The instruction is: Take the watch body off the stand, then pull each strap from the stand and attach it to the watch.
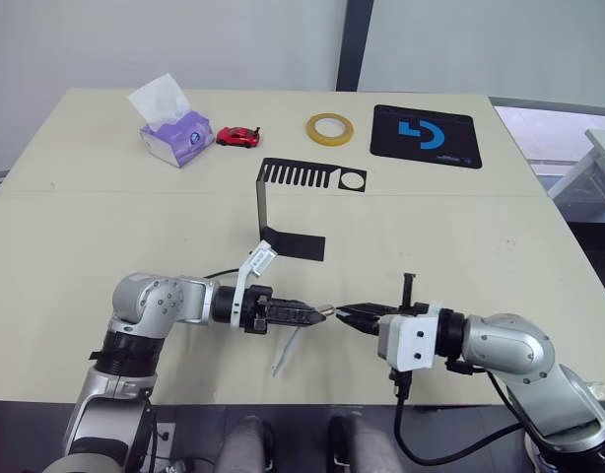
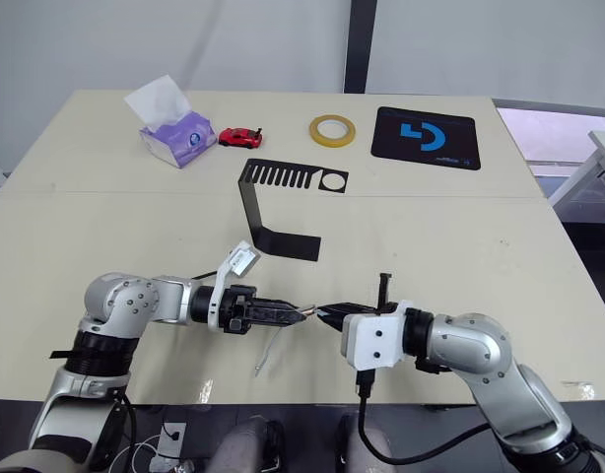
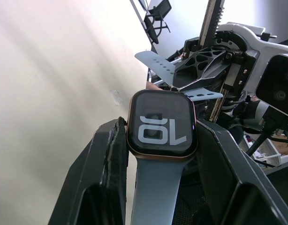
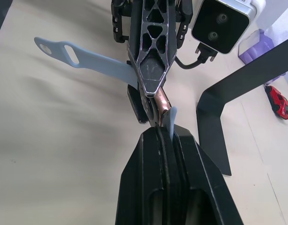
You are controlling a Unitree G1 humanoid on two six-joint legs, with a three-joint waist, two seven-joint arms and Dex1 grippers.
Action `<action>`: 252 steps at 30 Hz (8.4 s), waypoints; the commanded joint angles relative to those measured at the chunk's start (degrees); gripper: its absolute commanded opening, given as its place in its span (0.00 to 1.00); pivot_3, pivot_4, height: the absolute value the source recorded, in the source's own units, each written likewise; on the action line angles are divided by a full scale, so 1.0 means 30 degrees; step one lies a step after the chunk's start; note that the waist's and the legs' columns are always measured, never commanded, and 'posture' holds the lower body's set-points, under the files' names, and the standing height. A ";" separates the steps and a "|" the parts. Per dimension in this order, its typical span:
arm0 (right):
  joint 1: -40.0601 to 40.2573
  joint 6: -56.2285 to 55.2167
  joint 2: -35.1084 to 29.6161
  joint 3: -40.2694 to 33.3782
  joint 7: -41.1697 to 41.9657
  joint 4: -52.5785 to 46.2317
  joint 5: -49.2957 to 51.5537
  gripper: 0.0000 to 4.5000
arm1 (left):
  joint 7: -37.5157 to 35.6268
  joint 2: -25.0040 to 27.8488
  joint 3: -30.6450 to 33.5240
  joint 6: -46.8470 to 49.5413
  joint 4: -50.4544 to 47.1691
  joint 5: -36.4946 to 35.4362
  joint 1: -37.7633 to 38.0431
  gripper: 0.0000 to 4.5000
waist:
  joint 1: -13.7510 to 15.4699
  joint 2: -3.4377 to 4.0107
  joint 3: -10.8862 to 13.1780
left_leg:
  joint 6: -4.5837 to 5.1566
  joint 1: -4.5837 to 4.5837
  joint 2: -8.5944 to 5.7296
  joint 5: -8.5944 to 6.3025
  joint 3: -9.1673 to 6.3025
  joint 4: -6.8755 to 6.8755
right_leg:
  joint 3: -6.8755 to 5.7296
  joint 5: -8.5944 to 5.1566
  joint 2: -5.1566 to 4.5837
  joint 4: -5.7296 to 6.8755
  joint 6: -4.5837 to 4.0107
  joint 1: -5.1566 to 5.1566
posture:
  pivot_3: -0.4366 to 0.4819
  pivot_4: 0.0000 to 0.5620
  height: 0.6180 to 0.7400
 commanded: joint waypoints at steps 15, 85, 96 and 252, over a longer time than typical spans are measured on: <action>-0.0726 0.0093 0.0623 0.1136 0.0066 -0.0390 -0.0632 0.00 | 0.0106 -0.1044 -0.0115 0.0361 -0.1512 -0.1150 -0.0267 0.38 | -0.0003 0.0000 0.0000 | -0.0001 0.0000 0.0000 -0.0001 0.0001 -0.0001 | 0.0000 0.0000 -0.0002 -0.0003 0.0000 0.0000 | 0.48 0.27 1.00; -0.0794 -0.0090 0.1232 0.1243 0.0135 -0.0228 -0.1607 0.00 | 0.0508 -0.1022 0.0000 0.0350 -0.1353 -0.0517 -0.0033 0.38 | -0.0006 -0.0001 0.0001 | -0.0008 -0.0006 0.0001 -0.0005 0.0000 -0.0011 | -0.0002 0.0000 -0.0007 -0.0018 0.0000 -0.0007 | 0.48 0.27 1.00; -0.0792 -0.0032 0.1249 0.1061 0.0223 -0.0455 -0.1504 0.00 | 0.0427 -0.0630 -0.0253 0.0087 -0.0950 -0.0217 0.0034 0.38 | -0.0006 -0.0002 0.0001 | -0.0010 -0.0007 0.0001 -0.0006 0.0000 -0.0015 | -0.0003 0.0000 -0.0007 -0.0023 0.0000 -0.0007 | 0.48 0.27 1.00; -0.2049 0.1507 0.1407 0.1922 0.0899 0.0471 -0.1701 0.00 | 0.1373 -0.2051 0.0041 0.0615 -0.1408 -0.0417 -0.0246 0.38 | -0.0003 -0.0004 0.0003 | -0.0011 -0.0013 0.0001 -0.0014 -0.0004 -0.0038 | -0.0014 0.0000 -0.0012 -0.0061 0.0000 -0.0008 | 0.48 0.27 1.00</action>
